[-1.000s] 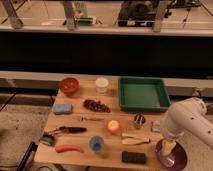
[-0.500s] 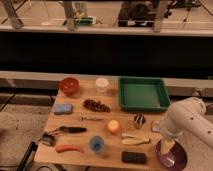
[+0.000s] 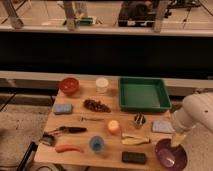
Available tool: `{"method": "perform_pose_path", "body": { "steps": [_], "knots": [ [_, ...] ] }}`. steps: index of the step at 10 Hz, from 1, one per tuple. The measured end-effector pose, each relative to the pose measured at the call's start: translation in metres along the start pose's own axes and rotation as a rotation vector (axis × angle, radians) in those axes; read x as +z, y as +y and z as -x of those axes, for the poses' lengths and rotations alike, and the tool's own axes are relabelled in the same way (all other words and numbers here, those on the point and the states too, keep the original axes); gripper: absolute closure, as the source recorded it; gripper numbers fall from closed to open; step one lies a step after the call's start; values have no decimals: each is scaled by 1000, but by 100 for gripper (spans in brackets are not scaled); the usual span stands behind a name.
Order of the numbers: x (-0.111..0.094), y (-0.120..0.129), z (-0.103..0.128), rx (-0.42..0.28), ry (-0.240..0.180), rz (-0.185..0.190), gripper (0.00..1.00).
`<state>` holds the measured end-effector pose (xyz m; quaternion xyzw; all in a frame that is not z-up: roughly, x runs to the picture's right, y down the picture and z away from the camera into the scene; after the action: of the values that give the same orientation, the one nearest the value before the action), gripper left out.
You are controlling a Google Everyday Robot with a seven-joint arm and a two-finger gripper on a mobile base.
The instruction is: Place towel in paper cup
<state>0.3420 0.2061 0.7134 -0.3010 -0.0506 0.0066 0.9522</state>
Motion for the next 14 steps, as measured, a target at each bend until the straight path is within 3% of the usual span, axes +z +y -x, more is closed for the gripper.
{"method": "perform_pose_path", "body": {
  "steps": [2,5,14],
  "knots": [
    [2,-13,-12,4,0,-60,20],
    [3,-29,-4,-42,8,-129,20],
    [40,-54,13,-117,16,-175,20]
  ]
}}
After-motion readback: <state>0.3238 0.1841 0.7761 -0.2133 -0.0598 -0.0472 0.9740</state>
